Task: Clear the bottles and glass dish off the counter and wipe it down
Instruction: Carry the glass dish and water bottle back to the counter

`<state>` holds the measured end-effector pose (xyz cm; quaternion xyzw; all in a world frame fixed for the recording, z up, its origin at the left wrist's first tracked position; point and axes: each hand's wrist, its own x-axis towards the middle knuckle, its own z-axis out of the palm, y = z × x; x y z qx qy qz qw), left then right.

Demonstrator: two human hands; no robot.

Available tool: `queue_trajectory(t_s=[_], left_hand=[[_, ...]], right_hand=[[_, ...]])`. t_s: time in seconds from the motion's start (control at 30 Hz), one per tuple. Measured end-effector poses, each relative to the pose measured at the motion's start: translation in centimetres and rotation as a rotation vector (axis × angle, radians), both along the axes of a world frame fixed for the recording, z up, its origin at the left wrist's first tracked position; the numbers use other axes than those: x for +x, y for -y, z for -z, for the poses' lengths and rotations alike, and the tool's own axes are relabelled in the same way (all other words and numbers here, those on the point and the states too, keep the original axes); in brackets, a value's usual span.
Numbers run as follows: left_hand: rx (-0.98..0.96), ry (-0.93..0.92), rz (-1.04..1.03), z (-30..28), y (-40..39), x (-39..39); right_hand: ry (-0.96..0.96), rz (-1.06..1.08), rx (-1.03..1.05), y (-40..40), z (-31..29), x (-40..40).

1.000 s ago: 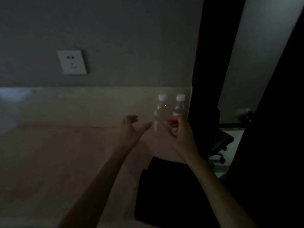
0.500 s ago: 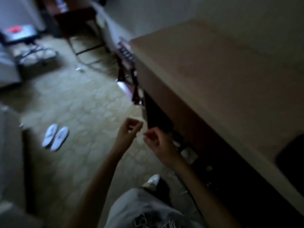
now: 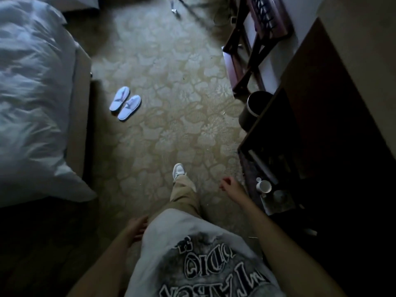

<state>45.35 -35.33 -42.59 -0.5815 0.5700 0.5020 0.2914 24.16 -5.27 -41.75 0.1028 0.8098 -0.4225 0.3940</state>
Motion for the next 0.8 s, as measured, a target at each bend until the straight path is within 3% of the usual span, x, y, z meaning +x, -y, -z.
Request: queue_trajectory(t_s=[0.17, 0.27, 0.37, 0.57, 0.7, 0.8], left_hand=[[0.041, -0.031, -0.001, 2.3, 7.2, -12.0], [0.0, -0.115, -0.042, -0.3, 12.5, -22.1], [-0.041, -0.184, 0.104, -3.1, 18.4, -32.0], [-0.09, -0.389, 0.183, -4.8, 28.1, -48.1], [-0.036, -0.313, 0.147, -2.4, 31.8, -53.4], [-0.029, -0.169, -0.033, -0.5, 34.6, -55.5]], right_hand=[[0.049, -0.004, 0.098, 3.4, 2.4, -7.2], [0.16, 0.083, 0.171, 4.1, 3.5, -9.9], [0.214, 0.121, 0.234, 5.9, 2.7, -14.5], [0.185, 0.197, 0.173, 13.5, 1.1, -28.0], [0.237, 0.219, 0.17, 18.9, 5.7, -39.2], [0.232, 0.106, 0.136, 25.9, 5.5, -49.6]])
